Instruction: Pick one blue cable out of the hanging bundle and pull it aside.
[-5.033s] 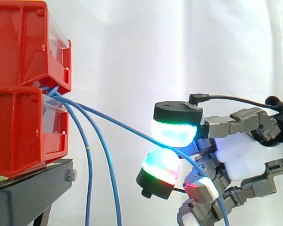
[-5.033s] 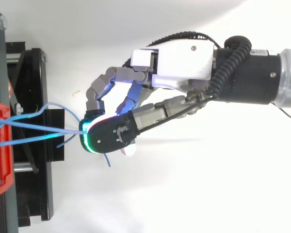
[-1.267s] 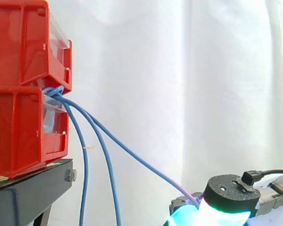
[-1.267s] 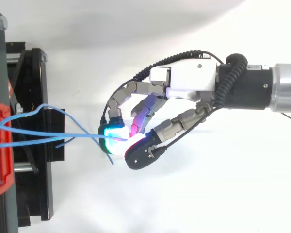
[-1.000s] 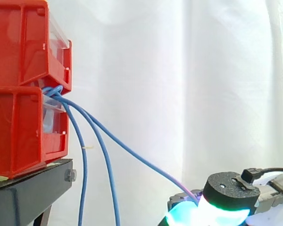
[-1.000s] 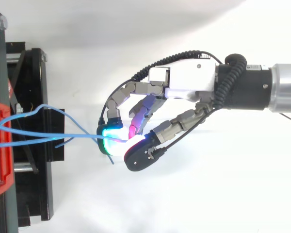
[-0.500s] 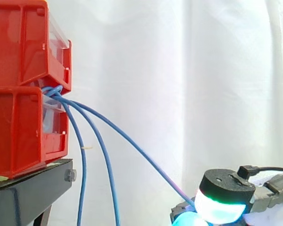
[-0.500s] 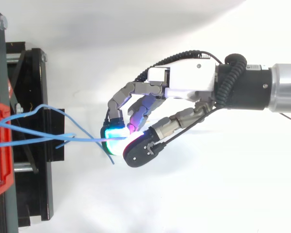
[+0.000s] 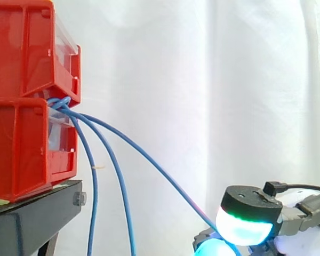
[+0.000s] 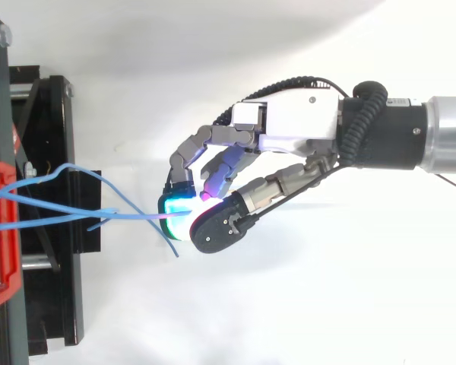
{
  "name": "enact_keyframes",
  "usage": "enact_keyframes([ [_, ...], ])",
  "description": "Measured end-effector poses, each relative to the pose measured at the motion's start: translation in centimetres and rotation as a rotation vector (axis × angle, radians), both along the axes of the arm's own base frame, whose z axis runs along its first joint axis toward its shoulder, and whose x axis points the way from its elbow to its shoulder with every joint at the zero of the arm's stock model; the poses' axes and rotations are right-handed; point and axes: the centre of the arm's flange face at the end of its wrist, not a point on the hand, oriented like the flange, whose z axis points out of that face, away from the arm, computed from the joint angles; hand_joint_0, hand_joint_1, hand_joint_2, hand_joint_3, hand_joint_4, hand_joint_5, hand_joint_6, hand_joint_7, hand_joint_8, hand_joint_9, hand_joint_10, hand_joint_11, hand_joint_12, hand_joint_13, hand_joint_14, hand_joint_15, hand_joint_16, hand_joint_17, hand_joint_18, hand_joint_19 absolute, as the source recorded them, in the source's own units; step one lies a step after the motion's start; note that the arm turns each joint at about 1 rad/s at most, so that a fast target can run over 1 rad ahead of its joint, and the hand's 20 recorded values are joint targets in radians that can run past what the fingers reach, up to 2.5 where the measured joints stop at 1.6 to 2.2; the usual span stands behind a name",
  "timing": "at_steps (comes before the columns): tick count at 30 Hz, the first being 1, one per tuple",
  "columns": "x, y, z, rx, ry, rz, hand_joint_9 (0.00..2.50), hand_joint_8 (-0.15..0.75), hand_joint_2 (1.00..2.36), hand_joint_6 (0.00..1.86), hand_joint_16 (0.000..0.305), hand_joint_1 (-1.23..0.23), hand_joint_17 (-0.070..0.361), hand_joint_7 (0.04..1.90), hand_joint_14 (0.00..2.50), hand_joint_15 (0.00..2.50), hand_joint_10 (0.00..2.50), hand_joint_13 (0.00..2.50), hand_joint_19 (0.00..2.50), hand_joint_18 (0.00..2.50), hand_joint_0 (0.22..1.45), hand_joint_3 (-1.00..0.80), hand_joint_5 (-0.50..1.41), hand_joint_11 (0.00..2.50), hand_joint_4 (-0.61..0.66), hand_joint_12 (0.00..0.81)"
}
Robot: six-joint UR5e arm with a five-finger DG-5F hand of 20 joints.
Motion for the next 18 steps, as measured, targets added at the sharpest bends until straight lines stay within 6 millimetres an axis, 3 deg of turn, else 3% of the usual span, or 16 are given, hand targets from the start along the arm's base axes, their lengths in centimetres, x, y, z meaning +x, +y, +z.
enact_keyframes([
  [18, 0.3, -0.5, 3.0, 0.027, 0.057, 0.059, 1.0, 0.234, 1.0, 0.85, 0.06, -0.47, 0.135, 0.88, 0.02, 0.58, 0.02, 0.73, 0.4, 0.34, 0.43, -0.5, -0.1, 0.57, -0.09, 0.337],
])
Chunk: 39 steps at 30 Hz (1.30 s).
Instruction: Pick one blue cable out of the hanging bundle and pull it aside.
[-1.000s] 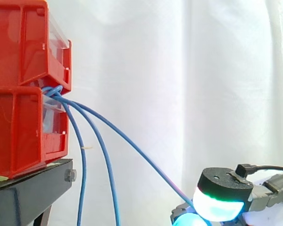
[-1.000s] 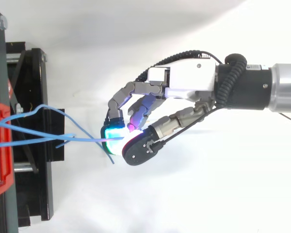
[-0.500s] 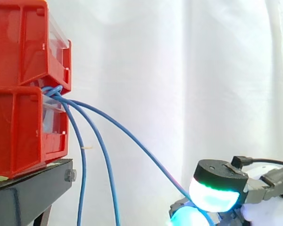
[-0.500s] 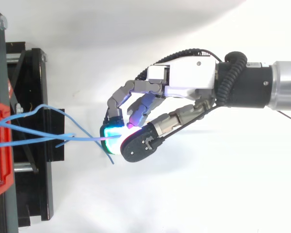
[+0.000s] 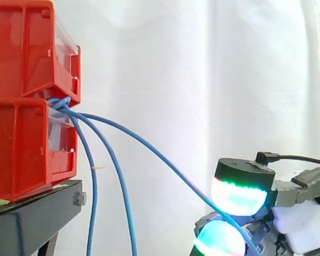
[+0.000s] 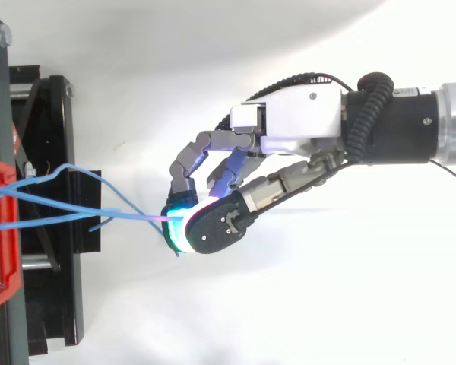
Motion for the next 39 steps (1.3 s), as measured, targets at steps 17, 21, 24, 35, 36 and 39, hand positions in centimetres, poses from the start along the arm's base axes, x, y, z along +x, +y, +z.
enact_keyframes([
  [17, -0.5, -0.8, 3.1, -0.013, -0.032, 0.008, 1.06, 0.226, 1.01, 0.89, 0.059, -0.77, 0.133, 1.0, 0.02, 0.61, 0.02, 0.8, 0.41, 0.47, 0.57, -0.09, -0.08, 0.58, -0.09, 0.325],
  [21, -0.5, -0.9, 3.2, -0.013, -0.034, 0.004, 1.1, 0.234, 1.01, 0.89, 0.06, -0.77, 0.134, 1.04, 0.02, 0.67, 0.02, 0.86, 0.46, 0.53, 0.57, -0.05, -0.06, 0.57, -0.1, 0.331],
  [24, -0.5, -1.0, 3.2, -0.014, -0.035, 0.001, 1.1, 0.243, 1.0, 0.89, 0.061, -0.78, 0.137, 1.06, 0.02, 0.66, 0.02, 0.87, 0.45, 0.55, 0.58, -0.03, -0.06, 0.57, -0.11, 0.342],
  [35, -0.5, -1.0, 3.3, -0.012, -0.037, 0.003, 1.11, 0.248, 1.11, 0.89, 0.061, -0.82, 0.138, 1.14, 0.02, 0.67, 0.02, 0.87, 0.44, 0.55, 0.58, 0.01, -0.06, 0.59, -0.14, 0.344],
  [36, -0.5, -1.0, 3.3, -0.012, -0.037, 0.004, 1.11, 0.242, 1.11, 0.89, 0.061, -0.81, 0.138, 1.12, 0.02, 0.67, 0.02, 0.87, 0.43, 0.55, 0.58, 0.03, -0.06, 0.57, -0.17, 0.34],
  [39, -0.5, -1.0, 3.3, -0.011, -0.036, 0.003, 1.11, 0.232, 1.14, 0.89, 0.06, -0.81, 0.135, 1.1, 0.02, 0.66, 0.02, 0.87, 0.44, 0.54, 0.57, 0.02, -0.05, 0.58, -0.19, 0.339],
])
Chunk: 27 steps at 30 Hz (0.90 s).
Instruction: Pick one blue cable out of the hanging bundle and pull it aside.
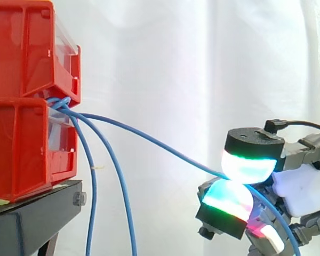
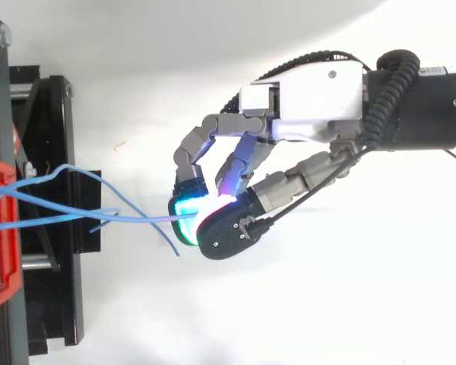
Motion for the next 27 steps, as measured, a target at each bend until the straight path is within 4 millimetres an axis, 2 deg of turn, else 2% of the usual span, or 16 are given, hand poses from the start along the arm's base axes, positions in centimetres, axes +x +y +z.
enact_keyframes([
  [1, 0.0, -0.01, 0.0, 0.0, 0.0, 0.0, 1.11, 0.231, 1.15, 0.89, 0.06, -0.8, 0.135, 1.1, 0.02, 0.66, 0.02, 0.86, 0.44, 0.53, 0.56, 0.0, -0.06, 0.58, -0.17, 0.343],
  [2, 0.0, -0.02, 0.0, -0.001, 0.0, -0.001, 1.1, 0.236, 1.04, 0.89, 0.06, -0.78, 0.135, 1.07, 0.02, 0.65, 0.02, 0.85, 0.45, 0.52, 0.58, 0.0, -0.06, 0.57, -0.14, 0.345],
  [3, 0.01, -0.02, 0.0, -0.001, -0.001, -0.001, 1.08, 0.233, 1.01, 0.89, 0.058, -0.75, 0.131, 1.05, 0.02, 0.64, 0.02, 0.81, 0.46, 0.48, 0.57, -0.05, -0.07, 0.59, -0.09, 0.341],
  [5, 0.01, -0.01, 0.0, -0.002, -0.001, -0.002, 1.04, 0.215, 1.01, 0.88, 0.053, -0.64, 0.12, 0.99, 0.02, 0.63, 0.02, 0.75, 0.48, 0.41, 0.54, -0.22, -0.08, 0.61, -0.07, 0.324],
  [7, 0.01, -0.03, 0.01, -0.004, -0.001, -0.002, 1.02, 0.199, 1.01, 0.88, 0.048, -0.58, 0.107, 1.0, 0.02, 0.64, 0.02, 0.71, 0.52, 0.35, 0.52, -0.3, -0.09, 0.63, -0.07, 0.297],
  [15, 0.01, -0.03, 0.0, -0.003, -0.001, -0.002, 1.03, 0.204, 1.01, 0.85, 0.049, -0.4, 0.11, 0.98, 0.03, 0.64, 0.02, 0.7, 0.53, 0.32, 0.53, -0.32, -0.09, 0.63, -0.07, 0.303],
  [21, -0.01, -0.02, -0.02, -0.003, 0.0, 0.0, 1.05, 0.217, 1.01, 0.85, 0.052, -0.41, 0.116, 0.98, 0.03, 0.63, 0.02, 0.73, 0.52, 0.36, 0.54, -0.27, -0.09, 0.62, -0.06, 0.313],
  [26, -0.03, -0.01, -0.04, -0.003, 0.001, 0.001, 1.09, 0.254, 1.01, 0.85, 0.061, -0.58, 0.138, 1.08, 0.02, 0.61, 0.02, 0.79, 0.47, 0.46, 0.56, -0.12, -0.08, 0.61, -0.04, 0.353],
  [27, -0.03, -0.02, -0.05, -0.003, 0.001, 0.001, 1.1, 0.264, 1.0, 0.87, 0.063, -0.62, 0.142, 1.05, 0.02, 0.61, 0.02, 0.81, 0.46, 0.48, 0.56, -0.09, -0.08, 0.6, -0.05, 0.358],
])
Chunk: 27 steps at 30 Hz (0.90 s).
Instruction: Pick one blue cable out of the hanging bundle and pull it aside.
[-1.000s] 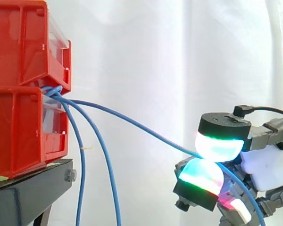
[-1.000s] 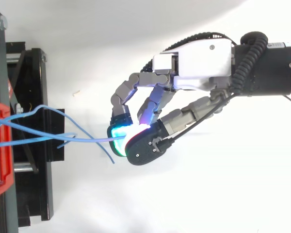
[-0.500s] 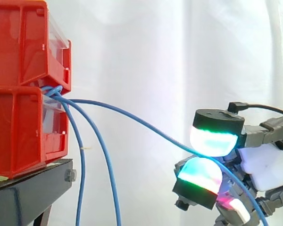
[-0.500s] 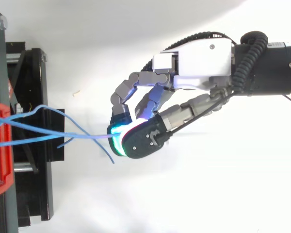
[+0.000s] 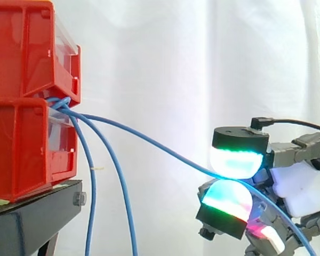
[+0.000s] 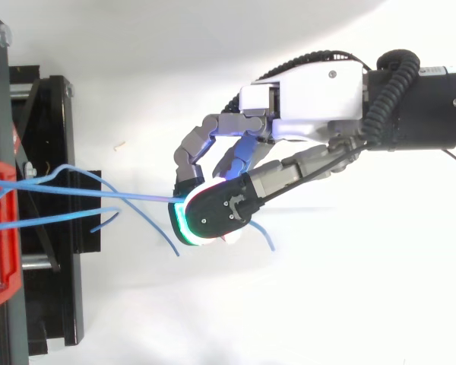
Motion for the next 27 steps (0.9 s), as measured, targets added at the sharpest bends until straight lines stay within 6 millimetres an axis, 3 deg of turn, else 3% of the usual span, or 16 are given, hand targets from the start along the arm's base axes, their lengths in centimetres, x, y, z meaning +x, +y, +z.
enact_keyframes([
  [5, 0.01, 0.0, 0.01, 0.001, 0.0, 0.0, 1.1, 0.268, 1.09, 0.9, 0.063, -0.7, 0.142, 1.03, 0.02, 0.64, 0.02, 0.83, 0.45, 0.51, 0.55, -0.03, -0.09, 0.63, -0.07, 0.356],
  [6, 0.01, 0.0, 0.01, 0.001, 0.0, 0.0, 1.1, 0.264, 1.02, 0.91, 0.062, -0.73, 0.139, 1.05, 0.02, 0.65, 0.02, 0.84, 0.46, 0.51, 0.58, 0.01, -0.09, 0.64, -0.07, 0.347],
  [9, 0.0, 0.0, 0.01, 0.001, 0.0, 0.0, 1.11, 0.249, 1.0, 0.92, 0.059, -0.78, 0.132, 1.04, 0.02, 0.66, 0.02, 0.85, 0.46, 0.52, 0.61, 0.03, -0.09, 0.65, -0.1, 0.336],
  [14, 0.01, 0.0, 0.04, 0.001, -0.001, -0.002, 1.12, 0.238, 1.16, 0.93, 0.057, -0.82, 0.128, 1.11, 0.02, 0.68, 0.02, 0.87, 0.47, 0.53, 0.61, 0.04, -0.09, 0.65, -0.23, 0.329],
  [19, 0.0, -0.03, 0.01, 0.001, 0.0, -0.004, 1.13, 0.215, 1.04, 0.93, 0.051, -0.86, 0.115, 1.28, 0.03, 0.7, 0.02, 0.87, 0.49, 0.52, 0.68, 0.07, -0.09, 0.65, -0.31, 0.301],
  [27, -0.01, -0.05, -0.02, -0.002, 0.0, -0.004, 1.17, 0.193, 1.02, 0.94, 0.049, -0.86, 0.11, 1.28, 0.03, 0.73, 0.02, 0.91, 0.5, 0.55, 0.69, 0.09, -0.09, 0.68, -0.33, 0.292],
])
